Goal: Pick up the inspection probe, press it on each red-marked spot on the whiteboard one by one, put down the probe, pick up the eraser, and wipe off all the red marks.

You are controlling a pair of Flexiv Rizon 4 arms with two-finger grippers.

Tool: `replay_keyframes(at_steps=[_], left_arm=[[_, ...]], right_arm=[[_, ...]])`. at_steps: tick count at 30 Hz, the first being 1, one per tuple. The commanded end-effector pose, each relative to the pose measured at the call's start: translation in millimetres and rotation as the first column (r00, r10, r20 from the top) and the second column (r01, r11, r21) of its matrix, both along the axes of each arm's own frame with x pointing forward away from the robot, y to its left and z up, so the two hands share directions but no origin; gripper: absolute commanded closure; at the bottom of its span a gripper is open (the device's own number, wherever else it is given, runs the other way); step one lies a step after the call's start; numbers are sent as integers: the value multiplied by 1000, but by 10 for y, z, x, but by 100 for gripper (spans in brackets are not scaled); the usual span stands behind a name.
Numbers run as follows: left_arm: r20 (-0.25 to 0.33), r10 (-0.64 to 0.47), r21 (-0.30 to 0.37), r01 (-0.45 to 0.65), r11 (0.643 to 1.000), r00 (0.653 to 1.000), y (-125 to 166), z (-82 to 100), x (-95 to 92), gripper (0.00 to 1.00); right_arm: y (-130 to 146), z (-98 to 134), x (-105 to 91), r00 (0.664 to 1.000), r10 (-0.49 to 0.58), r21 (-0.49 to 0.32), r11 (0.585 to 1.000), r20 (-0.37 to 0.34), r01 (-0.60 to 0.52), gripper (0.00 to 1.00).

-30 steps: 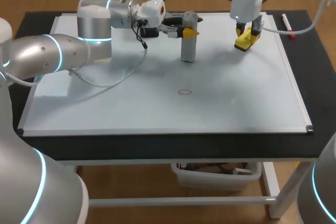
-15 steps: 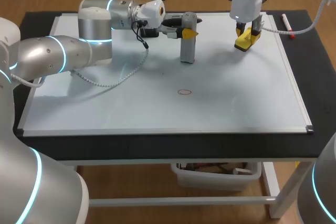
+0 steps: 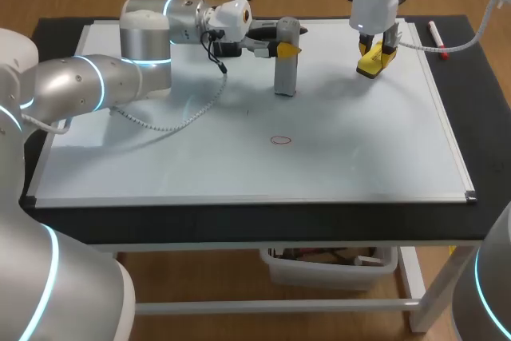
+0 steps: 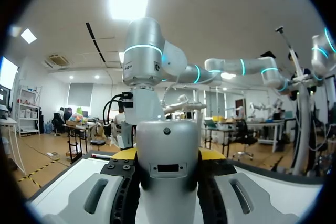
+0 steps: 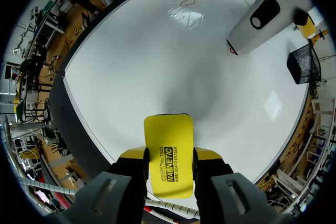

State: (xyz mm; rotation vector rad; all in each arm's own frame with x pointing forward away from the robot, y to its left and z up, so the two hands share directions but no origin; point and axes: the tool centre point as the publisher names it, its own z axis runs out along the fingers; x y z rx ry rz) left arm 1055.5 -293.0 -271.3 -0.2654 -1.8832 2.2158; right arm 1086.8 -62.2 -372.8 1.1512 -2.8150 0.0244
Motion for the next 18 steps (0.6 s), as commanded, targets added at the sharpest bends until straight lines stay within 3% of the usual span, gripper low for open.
replay_keyframes(at_steps=[1,12,18], left_arm=[[-1,-7,-3,7,1000,1000,-6,-45,33,100],[0,-5,-4,5,1000,1000,13,-38,30,100],[12,-8,-10,8,1000,1000,45,62,-13,100]], right_arm=[[-5,9,9,1000,2,-3,1000,-2,-2,100],[-5,9,9,1000,2,-3,1000,-2,-2,100],[-5,9,9,1000,2,-3,1000,-2,-2,100]])
